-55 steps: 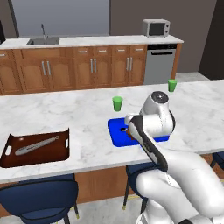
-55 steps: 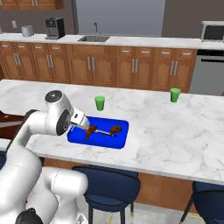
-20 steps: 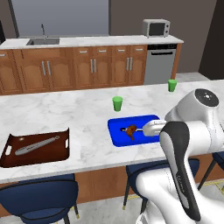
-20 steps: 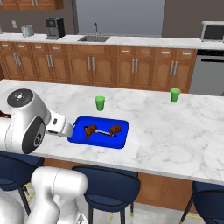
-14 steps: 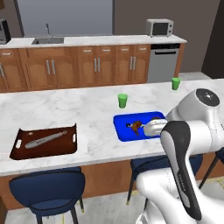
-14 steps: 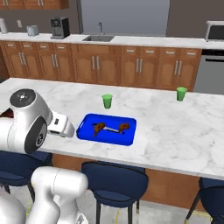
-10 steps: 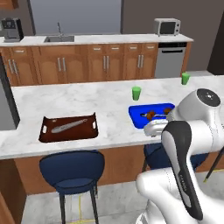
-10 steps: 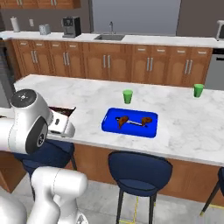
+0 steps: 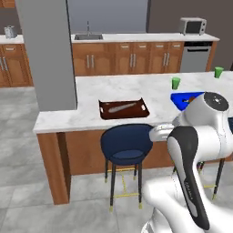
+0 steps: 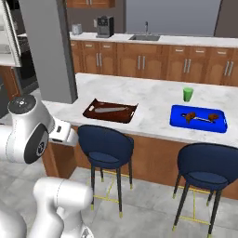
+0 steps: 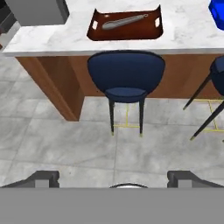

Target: Gather the lime and onion from the fridge and place them on a tray on the dining counter. Then gather the chicken drumsticks from the fridge and place them on the other tray.

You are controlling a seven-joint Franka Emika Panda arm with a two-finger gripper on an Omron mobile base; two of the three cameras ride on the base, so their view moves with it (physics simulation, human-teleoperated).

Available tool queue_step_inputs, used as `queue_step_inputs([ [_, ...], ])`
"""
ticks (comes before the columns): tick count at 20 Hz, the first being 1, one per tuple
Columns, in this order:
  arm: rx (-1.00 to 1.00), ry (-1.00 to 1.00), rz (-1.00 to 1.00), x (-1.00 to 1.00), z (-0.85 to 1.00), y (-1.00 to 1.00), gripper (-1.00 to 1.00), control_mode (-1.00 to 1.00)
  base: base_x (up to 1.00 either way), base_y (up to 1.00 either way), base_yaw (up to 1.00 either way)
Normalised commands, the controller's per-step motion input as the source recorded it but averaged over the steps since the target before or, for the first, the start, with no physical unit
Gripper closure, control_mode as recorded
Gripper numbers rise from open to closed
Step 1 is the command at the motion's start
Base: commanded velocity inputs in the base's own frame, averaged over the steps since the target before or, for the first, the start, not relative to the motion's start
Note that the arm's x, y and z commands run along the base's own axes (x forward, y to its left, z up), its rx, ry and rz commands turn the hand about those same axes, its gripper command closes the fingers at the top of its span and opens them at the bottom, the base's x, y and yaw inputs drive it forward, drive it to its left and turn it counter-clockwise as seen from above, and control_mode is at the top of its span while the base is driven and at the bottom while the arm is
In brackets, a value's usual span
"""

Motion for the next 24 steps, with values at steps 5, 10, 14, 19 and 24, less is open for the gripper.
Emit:
queue_step_inputs([
  [5,0.0,0.0,0.0,0.0,0.0,0.0,-1.0,1.0,-0.18,1.0,0.05],
  [10,0.0,0.0,0.0,0.0,0.0,0.0,-1.0,1.0,0.12,1.0,0.01],
  [14,0.0,0.0,0.0,0.0,0.0,0.0,-1.0,1.0,0.65,1.0,-0.07],
  [19,0.0,0.0,0.0,0.0,0.0,0.0,-1.0,1.0,0.82,1.0,-0.1],
  [24,0.0,0.0,0.0,0.0,0.0,0.0,-1.0,1.0,0.79,0.96,-0.13],
])
